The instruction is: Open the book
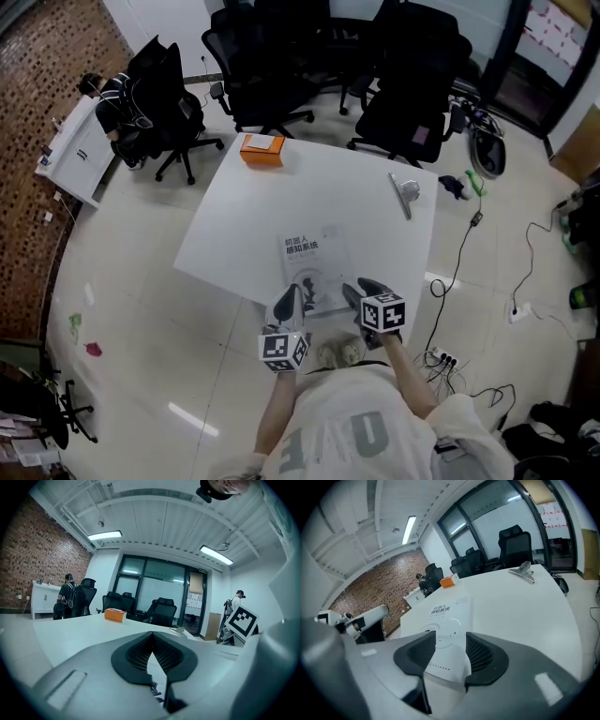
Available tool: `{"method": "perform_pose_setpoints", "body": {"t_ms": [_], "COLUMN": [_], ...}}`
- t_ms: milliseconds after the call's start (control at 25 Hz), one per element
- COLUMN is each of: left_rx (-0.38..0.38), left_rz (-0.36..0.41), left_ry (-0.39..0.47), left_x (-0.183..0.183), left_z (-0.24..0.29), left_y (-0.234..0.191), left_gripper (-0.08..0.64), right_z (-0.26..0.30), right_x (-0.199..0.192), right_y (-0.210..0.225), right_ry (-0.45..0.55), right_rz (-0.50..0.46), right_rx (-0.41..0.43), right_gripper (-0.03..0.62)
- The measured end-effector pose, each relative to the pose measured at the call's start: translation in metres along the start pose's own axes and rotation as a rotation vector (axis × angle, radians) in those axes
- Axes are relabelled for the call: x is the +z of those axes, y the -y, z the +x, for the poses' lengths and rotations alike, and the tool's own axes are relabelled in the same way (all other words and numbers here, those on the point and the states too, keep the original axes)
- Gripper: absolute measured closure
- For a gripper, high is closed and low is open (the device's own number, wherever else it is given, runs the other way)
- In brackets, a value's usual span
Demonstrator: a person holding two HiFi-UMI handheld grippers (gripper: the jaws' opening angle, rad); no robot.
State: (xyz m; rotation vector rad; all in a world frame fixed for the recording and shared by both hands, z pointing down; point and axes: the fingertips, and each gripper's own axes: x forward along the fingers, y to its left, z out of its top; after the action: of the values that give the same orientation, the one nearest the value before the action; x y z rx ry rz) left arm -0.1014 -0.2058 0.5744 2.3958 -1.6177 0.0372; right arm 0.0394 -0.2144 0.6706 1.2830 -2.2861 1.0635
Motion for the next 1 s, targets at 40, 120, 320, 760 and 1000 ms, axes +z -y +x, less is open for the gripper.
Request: {"method": "perform_pose_setpoints", "body": {"t_ms": [40, 120, 320, 760, 1000], "left_rx": [0.004, 0.011, 0.014, -0.005, 0.01], "left_rz": [-0.001, -0.001, -0.01, -0.015, -0.013], "left_ry": [-0.005, -0.006, -0.007, -0.012, -0.009], "left_x": [-0.001, -0.002, -0.003, -0.004, -0.004], "left_z": [0.0, 0.0, 0.001, -0.003, -0.01], "left_y": [-0.001, -0.002, -0.005, 0.001, -0.001], "left_gripper": [0.541, 0.541, 0.541, 0.541, 0.541], "right_z": [0.003, 0.007, 0.014, 0.014, -0.002], "right_x": [-0.004, -0.013, -0.021, -0.023, -0.003], "right_y": [0.004, 0.011, 0.015, 0.021, 0.006], "right_ry": [-0.017, -0.046, -0.084, -0.139, -0.049], "right_rz": [0.001, 0.002, 0.013, -0.008, -0.016], "right_rx": [-0.01, -0.023, -0.03, -0.126, -0.11], "right_gripper": [0.402, 0.402, 0.403, 0.535, 0.571]}}
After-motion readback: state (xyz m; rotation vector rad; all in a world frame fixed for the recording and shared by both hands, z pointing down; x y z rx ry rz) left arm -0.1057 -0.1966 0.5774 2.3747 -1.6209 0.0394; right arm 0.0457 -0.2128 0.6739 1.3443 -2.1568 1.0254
